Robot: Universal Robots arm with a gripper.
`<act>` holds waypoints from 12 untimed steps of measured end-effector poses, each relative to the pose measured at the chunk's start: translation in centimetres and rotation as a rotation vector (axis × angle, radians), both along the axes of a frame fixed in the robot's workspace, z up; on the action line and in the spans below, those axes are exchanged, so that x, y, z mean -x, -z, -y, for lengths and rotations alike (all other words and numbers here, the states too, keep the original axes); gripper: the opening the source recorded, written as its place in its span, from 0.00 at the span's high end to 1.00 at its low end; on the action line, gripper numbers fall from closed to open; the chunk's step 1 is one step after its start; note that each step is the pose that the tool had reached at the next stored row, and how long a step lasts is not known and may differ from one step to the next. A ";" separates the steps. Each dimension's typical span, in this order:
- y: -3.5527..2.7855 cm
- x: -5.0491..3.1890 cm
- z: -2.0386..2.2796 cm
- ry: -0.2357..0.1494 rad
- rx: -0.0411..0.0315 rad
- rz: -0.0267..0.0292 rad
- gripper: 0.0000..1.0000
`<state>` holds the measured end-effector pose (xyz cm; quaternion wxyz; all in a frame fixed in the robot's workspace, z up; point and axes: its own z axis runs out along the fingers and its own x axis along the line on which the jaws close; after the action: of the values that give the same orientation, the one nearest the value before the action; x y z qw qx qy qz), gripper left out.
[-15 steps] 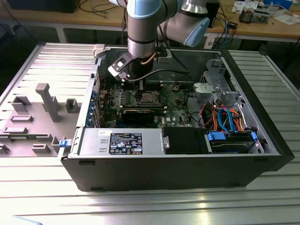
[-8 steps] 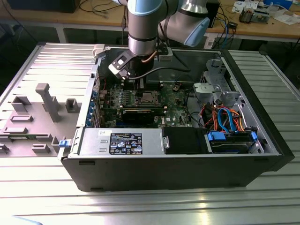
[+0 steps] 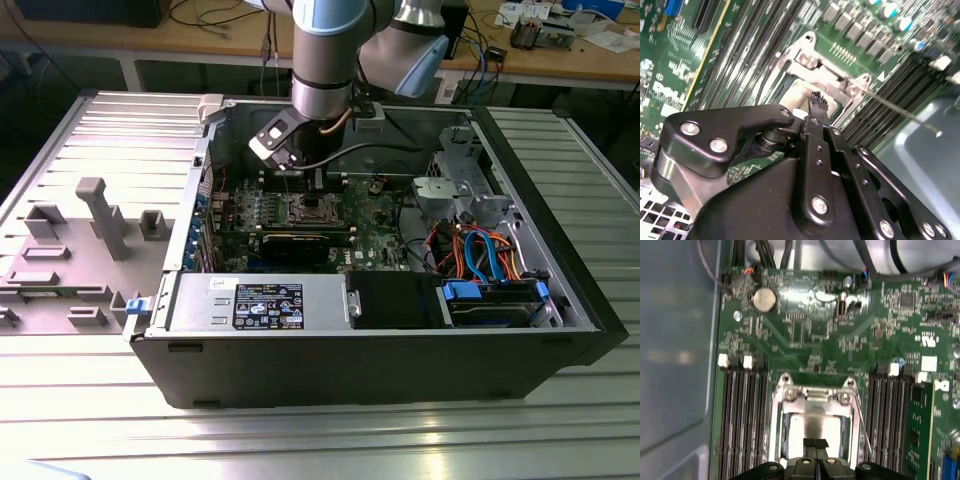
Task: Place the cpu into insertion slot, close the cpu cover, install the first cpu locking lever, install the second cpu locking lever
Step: 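Close the cpu cover, then install the first cpu locking lever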
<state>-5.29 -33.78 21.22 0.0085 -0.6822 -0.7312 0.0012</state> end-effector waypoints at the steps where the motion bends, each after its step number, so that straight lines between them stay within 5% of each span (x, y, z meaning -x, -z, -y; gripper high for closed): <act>1: 0.00 -0.30 0.00 0.000 0.0001 -0.0001 0.89; 12: -0.07 -0.76 0.00 0.000 0.0002 -0.0001 0.89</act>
<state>-4.53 -33.78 21.29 0.0085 -0.6822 -0.7311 0.0013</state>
